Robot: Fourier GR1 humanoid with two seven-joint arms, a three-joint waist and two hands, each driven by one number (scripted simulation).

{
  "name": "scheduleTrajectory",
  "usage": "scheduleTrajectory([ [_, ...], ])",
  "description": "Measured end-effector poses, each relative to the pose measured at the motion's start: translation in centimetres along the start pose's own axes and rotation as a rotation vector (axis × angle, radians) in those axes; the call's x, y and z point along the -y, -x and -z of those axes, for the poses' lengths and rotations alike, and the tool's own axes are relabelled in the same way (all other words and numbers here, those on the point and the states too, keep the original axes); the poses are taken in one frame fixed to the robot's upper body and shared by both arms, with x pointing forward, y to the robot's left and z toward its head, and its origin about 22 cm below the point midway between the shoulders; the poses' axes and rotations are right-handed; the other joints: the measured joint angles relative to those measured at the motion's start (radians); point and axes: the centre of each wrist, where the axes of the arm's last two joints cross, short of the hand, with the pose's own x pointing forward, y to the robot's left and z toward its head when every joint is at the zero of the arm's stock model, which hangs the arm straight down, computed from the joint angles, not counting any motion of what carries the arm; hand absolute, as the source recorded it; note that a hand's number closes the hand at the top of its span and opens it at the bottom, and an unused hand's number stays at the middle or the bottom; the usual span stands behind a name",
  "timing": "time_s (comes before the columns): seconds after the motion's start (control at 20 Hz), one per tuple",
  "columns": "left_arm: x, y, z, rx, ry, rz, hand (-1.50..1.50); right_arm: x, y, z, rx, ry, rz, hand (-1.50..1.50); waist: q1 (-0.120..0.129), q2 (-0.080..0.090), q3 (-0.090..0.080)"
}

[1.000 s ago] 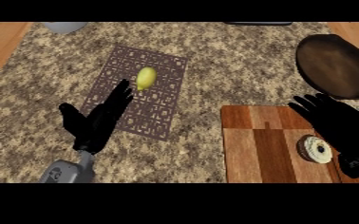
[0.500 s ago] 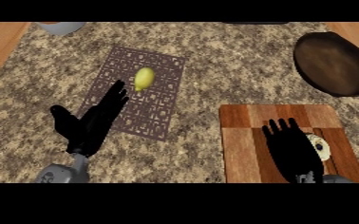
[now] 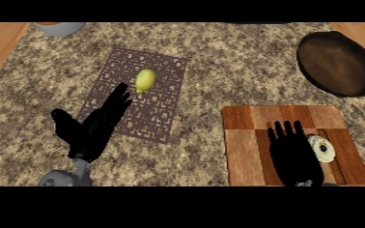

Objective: Pick the cupcake from the cutting board and place it in the pan

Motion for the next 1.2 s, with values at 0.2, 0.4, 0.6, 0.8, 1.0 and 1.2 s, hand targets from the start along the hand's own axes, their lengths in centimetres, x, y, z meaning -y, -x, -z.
scheduleTrajectory([
  [0.2,-0.3,0.5,0.4,0.003,-0.009,0.002,0.0,-0.4,1.0,0.3,-0.063,0.006,-0.048,-1.5,-0.002,0.001,0.0],
  [0.4,-0.8,0.1,-0.2,0.008,-0.01,-0.003,0.0,-1.0,0.8,1.6,-0.087,0.002,-0.055,-1.5,0.001,0.001,0.0],
  [0.6,-0.8,0.6,-0.5,0.005,-0.012,-0.003,0.0,-1.9,1.7,1.9,-0.095,0.001,-0.067,-1.5,0.0,0.001,0.0],
  [0.8,-0.9,0.4,-0.4,0.009,-0.008,0.001,0.0,-3.1,2.8,2.8,-0.1,0.01,-0.073,1.5,0.0,0.001,0.0],
  [1.0,-0.4,-0.3,0.3,0.008,-0.007,-0.004,0.0,-3.7,3.1,3.9,-0.076,0.045,-0.082,1.5,0.0,0.001,0.0],
  [1.2,-0.1,-0.1,0.3,0.003,-0.007,0.0,0.0,-3.9,3.9,4.9,-0.039,0.11,-0.138,1.5,0.003,0.001,0.0],
])
